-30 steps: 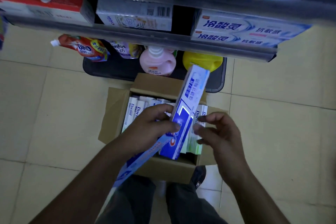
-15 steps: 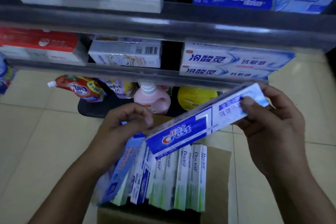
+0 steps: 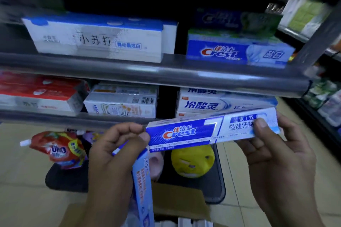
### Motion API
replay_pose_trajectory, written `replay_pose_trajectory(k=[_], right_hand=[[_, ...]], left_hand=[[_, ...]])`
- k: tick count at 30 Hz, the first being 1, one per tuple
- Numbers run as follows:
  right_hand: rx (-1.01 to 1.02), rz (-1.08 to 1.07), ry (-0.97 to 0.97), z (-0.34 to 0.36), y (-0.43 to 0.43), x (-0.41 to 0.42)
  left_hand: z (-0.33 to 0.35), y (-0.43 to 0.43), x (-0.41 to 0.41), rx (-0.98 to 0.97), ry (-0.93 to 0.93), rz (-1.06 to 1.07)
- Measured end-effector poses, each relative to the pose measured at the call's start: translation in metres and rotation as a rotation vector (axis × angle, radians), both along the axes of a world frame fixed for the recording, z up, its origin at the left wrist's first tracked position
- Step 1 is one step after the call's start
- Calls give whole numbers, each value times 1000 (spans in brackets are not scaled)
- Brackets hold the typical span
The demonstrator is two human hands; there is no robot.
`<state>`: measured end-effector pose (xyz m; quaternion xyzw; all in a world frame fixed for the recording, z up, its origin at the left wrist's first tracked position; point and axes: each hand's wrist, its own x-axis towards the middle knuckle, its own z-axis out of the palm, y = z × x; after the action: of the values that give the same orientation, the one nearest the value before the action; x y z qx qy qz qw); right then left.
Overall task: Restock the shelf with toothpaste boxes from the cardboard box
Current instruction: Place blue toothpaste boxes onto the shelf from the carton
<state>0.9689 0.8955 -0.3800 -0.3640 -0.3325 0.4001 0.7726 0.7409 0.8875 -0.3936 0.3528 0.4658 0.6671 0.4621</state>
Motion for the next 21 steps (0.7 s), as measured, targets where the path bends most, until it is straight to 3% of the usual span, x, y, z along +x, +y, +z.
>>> replay_pose_trajectory(k=[9,15,21], right_hand=[[66,-123,-3,49,0,9],[49,-260,-295,104,13,37],[-42,-283,-411,129,49,65]], left_hand=[[64,2,13,203,81,-20],[129,26,25,301,150,-185],[156,64,45,235,227,-330]])
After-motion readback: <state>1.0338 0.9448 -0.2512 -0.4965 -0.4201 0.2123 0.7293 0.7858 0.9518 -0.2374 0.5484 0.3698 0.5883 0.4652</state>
